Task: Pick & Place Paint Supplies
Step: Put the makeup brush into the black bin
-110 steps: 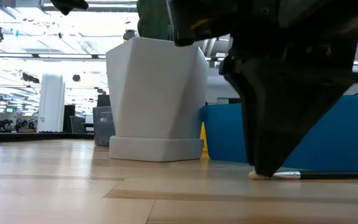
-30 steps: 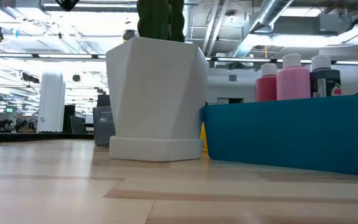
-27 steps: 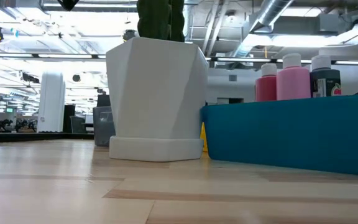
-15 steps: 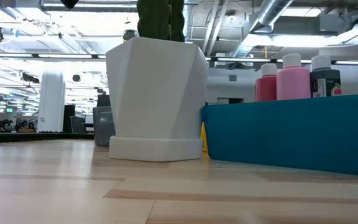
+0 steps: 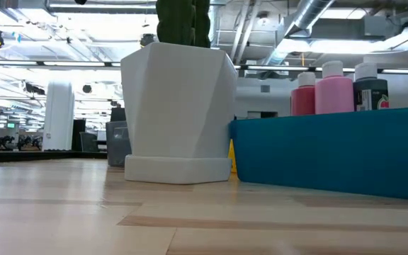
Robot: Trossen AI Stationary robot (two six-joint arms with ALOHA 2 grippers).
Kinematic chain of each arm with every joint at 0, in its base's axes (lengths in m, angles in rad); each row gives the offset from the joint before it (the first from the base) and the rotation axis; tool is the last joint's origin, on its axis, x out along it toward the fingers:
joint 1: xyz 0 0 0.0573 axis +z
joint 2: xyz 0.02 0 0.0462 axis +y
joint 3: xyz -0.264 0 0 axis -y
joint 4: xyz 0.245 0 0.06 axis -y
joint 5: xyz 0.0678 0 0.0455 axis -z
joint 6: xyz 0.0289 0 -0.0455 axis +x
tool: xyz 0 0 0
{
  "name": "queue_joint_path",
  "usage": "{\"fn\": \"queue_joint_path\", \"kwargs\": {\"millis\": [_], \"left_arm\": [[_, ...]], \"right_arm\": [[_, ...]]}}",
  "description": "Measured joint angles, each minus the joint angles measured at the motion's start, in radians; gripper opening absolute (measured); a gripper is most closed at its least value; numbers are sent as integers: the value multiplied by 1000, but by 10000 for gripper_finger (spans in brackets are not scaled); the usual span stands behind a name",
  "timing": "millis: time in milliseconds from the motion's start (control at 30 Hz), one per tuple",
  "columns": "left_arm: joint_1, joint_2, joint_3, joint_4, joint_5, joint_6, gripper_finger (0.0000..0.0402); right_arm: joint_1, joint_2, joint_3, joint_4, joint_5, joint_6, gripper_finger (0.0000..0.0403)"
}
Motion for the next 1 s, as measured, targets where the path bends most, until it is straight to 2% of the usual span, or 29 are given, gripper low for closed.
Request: {"fn": "queue_joint_path", "kwargs": {"millis": [233,367,533,667,800,1000], "left_arm": [[0,-24,0,28,-53,6,94],[0,-30,0,49,-121,8,94],[0,-30,0,100,-232,7,94],[0,-28,0,190,-309,7,94],[0,-28,0,308,-390,119,94],[19,13,0,563,-535,434,94]], "right_arm": [[-166,-42,-1,-3,-122,-153,0],[-275,-53,-1,16,-233,-229,0],[-417,-47,-1,104,-462,-329,0],[-510,-49,-41,258,-629,-406,0],[-576,-44,-88,387,-717,-410,0],[-605,-30,-145,590,-733,-390,0]]}}
